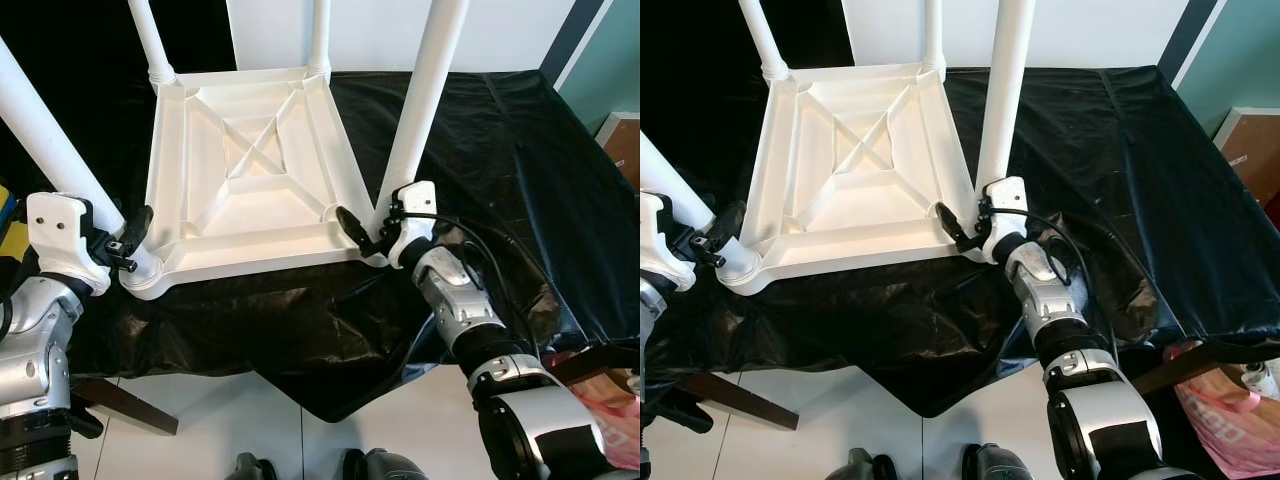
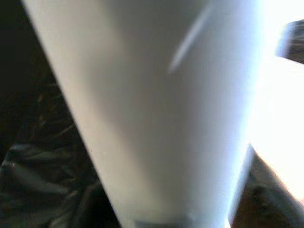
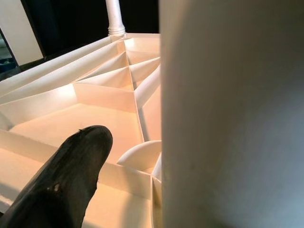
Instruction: Building children table
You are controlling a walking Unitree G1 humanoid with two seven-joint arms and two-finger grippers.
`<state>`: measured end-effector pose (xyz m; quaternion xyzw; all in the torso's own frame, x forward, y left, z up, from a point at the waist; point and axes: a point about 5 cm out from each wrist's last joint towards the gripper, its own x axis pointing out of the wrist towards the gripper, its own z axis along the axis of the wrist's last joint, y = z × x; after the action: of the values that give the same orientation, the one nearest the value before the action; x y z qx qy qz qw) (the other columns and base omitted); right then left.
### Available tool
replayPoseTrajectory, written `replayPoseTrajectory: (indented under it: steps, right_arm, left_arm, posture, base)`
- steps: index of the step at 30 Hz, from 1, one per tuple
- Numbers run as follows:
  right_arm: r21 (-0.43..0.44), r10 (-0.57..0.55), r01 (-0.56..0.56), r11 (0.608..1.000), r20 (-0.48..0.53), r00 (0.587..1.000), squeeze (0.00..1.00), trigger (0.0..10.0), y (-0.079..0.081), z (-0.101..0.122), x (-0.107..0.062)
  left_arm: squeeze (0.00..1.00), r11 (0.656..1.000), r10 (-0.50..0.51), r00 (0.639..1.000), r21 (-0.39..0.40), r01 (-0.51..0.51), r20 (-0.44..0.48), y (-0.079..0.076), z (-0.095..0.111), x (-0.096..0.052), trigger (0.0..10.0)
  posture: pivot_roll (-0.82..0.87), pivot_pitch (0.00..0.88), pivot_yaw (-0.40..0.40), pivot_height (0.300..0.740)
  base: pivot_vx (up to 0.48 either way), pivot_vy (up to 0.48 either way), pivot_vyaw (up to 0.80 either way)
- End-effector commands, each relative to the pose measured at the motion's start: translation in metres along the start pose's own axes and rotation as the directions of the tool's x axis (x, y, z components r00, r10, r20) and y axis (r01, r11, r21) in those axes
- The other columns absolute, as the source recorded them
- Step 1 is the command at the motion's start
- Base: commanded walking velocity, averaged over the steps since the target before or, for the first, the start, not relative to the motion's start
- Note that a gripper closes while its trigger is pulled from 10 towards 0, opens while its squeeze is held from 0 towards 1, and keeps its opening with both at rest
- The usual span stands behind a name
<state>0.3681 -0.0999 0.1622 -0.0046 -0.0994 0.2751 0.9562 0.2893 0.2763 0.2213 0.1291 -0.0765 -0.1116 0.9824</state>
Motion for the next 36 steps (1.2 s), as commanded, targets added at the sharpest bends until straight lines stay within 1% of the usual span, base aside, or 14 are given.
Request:
replayPoseTrajectory:
  steps: [1, 7, 8, 13, 15, 18, 19, 20, 22, 25, 28, 32, 34, 36]
  right_arm:
    - [-0.012, 0.011, -0.011, 1.0, -0.021, 1.0, 0.0, 10.0, 0.003, -0.007, -0.004]
    - [-0.03, -0.05, 0.05, 0.998, 0.003, 0.999, 0.0, 10.0, -0.004, -0.007, -0.015]
    - [-0.045, -0.068, 0.069, 0.997, 0.014, 0.998, 0.0, 10.0, -0.005, -0.005, -0.017]
    - [-0.068, -0.211, 0.218, 0.974, 0.092, 0.973, 0.0, 10.0, -0.012, 0.01, -0.02]
    - [-0.067, -0.228, 0.237, 0.969, 0.123, 0.966, 0.0, 10.0, -0.012, 0.017, -0.02]
    - [-0.068, -0.261, 0.278, 0.958, 0.187, 0.947, 0.0, 10.0, -0.012, 0.031, -0.018]
    - [-0.067, -0.279, 0.3, 0.952, 0.217, 0.935, 0.0, 10.0, -0.012, 0.04, -0.016]
    - [-0.067, -0.279, 0.3, 0.952, 0.217, 0.935, 0.0, 10.0, -0.012, 0.04, -0.016]
    - [-0.065, -0.302, 0.332, 0.941, 0.275, 0.912, 0.0, 10.0, -0.014, 0.06, -0.011]
    - [-0.064, -0.304, 0.335, 0.94, 0.285, 0.909, 0.0, 10.0, -0.014, 0.065, -0.01]
    - [-0.066, -0.305, 0.343, 0.937, 0.325, 0.895, 0.0, 10.0, -0.013, 0.082, -0.005]
    - [-0.065, -0.299, 0.338, 0.939, 0.333, 0.894, 0.0, 10.0, -0.012, 0.086, -0.003]
    - [-0.064, -0.292, 0.329, 0.942, 0.325, 0.9, 0.0, 10.0, -0.01, 0.085, -0.002]
    - [-0.062, -0.287, 0.322, 0.945, 0.316, 0.904, 0.0, 10.0, -0.008, 0.083, -0.001]
  left_arm:
    - [1.0, 1.0, 0.024, 1.0, -0.019, -0.024, -0.002, 0.003, 0.0, 0.0, 10.0]
    - [1.0, 0.999, -0.031, 0.999, 0.015, 0.032, -0.005, -0.003, 0.001, 0.004, 10.0]
    - [0.0, 0.997, -0.058, 0.998, 0.051, 0.058, -0.008, -0.005, 0.002, 0.004, 10.0]
    - [0.0, 0.979, -0.151, 0.989, 0.136, 0.15, 0.0, -0.005, 0.018, 0.0, 10.0]
    - [0.0, 0.977, -0.17, 0.985, 0.134, 0.168, 0.008, -0.004, 0.023, -0.002, 10.0]
    - [0.0, 0.958, -0.271, 0.963, 0.104, 0.268, 0.013, -0.009, 0.032, -0.009, 10.0]
    - [0.0, 0.928, -0.367, 0.93, 0.066, 0.368, -0.018, -0.018, 0.031, -0.015, 10.0]
    - [0.0, 0.928, -0.367, 0.93, 0.066, 0.368, -0.018, -0.018, 0.031, -0.015, 10.0]
    - [0.0, 0.853, -0.521, 0.853, 0.026, 0.522, -0.033, -0.035, 0.031, -0.025, 10.0]
    - [0.0, 0.849, -0.528, 0.849, 0.005, 0.529, -0.026, -0.036, 0.031, -0.024, 10.0]
    - [0.0, 0.804, -0.594, 0.804, -0.006, 0.594, -0.01, -0.042, 0.036, -0.026, 10.0]
    - [0.0, 0.816, -0.578, 0.816, 0.01, 0.577, -0.001, -0.04, 0.039, -0.023, 10.0]
    - [0.0, 0.851, -0.525, 0.851, 0.03, 0.525, -0.004, -0.028, 0.04, -0.021, 10.0]
    - [0.0, 0.862, -0.506, 0.862, 0.026, 0.506, 0.016, -0.021, 0.046, -0.023, 10.0]
  posture:
    - [-0.02, 0.139, -0.048, 0.74]
    - [-0.03, 0.145, -0.045, 0.74]
    - [-0.03, 0.147, -0.045, 0.74]
    - [-0.04, 0.149, -0.048, 0.74]
    - [-0.03, 0.148, -0.051, 0.74]
    - [-0.02, 0.15, -0.055, 0.74]
    - [-0.02, 0.151, -0.057, 0.74]
    - [-0.02, 0.151, -0.057, 0.74]
    - [-0.01, 0.149, -0.063, 0.74]
    - [-0.01, 0.149, -0.063, 0.74]
    - [0.0, 0.142, -0.07, 0.74]
    - [0.0, 0.137, -0.072, 0.74]
    - [0.01, 0.132, -0.076, 0.74]
    - [0.01, 0.129, -0.077, 0.74]
  base:
    - [0.0, 0.0, 0.0]
    - [0.0, 0.0, 0.0]
    - [0.0, 0.0, 0.0]
    - [0.0, 0.0, 0.0]
    - [0.0, 0.0, 0.0]
    - [0.0, 0.0, 0.0]
    - [0.0, 0.0, 0.0]
    - [0.0, 0.0, 0.0]
    - [0.0, 0.0, 0.0]
    - [0.0, 0.0, 0.0]
    - [0.0, 0.0, 0.0]
    - [0.0, 0.0, 0.0]
    - [0.0, 0.0, 0.0]
    - [0.0, 0.0, 0.0]
